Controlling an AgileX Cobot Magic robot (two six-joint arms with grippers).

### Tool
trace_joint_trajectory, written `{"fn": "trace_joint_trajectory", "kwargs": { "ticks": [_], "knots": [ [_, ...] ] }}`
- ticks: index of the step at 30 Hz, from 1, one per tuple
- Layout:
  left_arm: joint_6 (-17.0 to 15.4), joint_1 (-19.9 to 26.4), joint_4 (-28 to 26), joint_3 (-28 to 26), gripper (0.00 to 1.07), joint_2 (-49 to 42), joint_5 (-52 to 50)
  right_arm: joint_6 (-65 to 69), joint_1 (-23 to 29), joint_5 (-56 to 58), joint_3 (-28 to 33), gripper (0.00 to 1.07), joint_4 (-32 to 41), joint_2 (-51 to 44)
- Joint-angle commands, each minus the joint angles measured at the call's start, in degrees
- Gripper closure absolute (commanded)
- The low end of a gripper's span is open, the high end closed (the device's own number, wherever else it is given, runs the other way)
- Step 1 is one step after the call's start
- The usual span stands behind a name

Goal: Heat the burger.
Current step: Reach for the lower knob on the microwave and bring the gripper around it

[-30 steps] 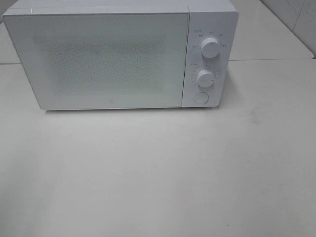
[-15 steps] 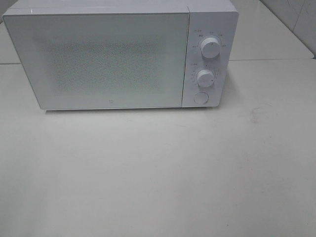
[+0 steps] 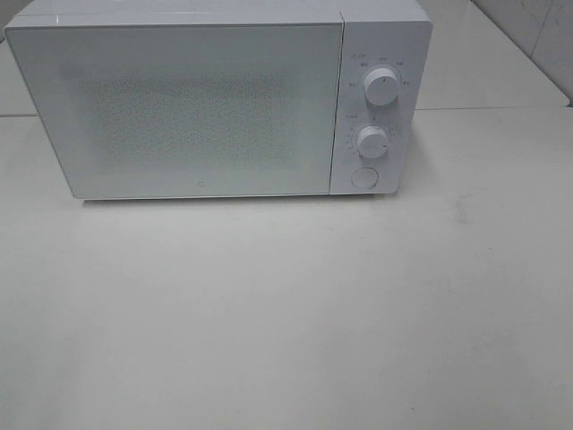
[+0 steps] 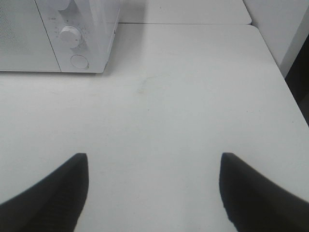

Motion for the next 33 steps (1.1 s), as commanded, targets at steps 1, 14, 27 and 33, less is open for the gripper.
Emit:
{"fn": "trace_joint_trajectory", "kwargs": {
  "ticks": [1, 14, 27, 33],
  "knots": [
    [0.06, 0.23, -0.34, 0.00, 0.08, -1.32, 0.00, -0.92, -0.23, -0.11, 0.23, 0.33, 0.06, -1.60],
    [0.06, 0.23, -0.34, 0.00, 0.08, -1.32, 0.00, -0.92, -0.23, -0.11, 0.23, 0.33, 0.06, -1.60],
    [0.06, 0.23, -0.34, 0.00, 0.08, -1.32, 0.00, -0.92, -0.23, -0.11, 0.23, 0.33, 0.06, -1.60],
    [0.06, 0.23, -0.34, 0.00, 0.09, -1.32, 0.00, -0.63, -0.23, -0.11, 0.23, 0.33, -0.11, -1.55]
  ]
}}
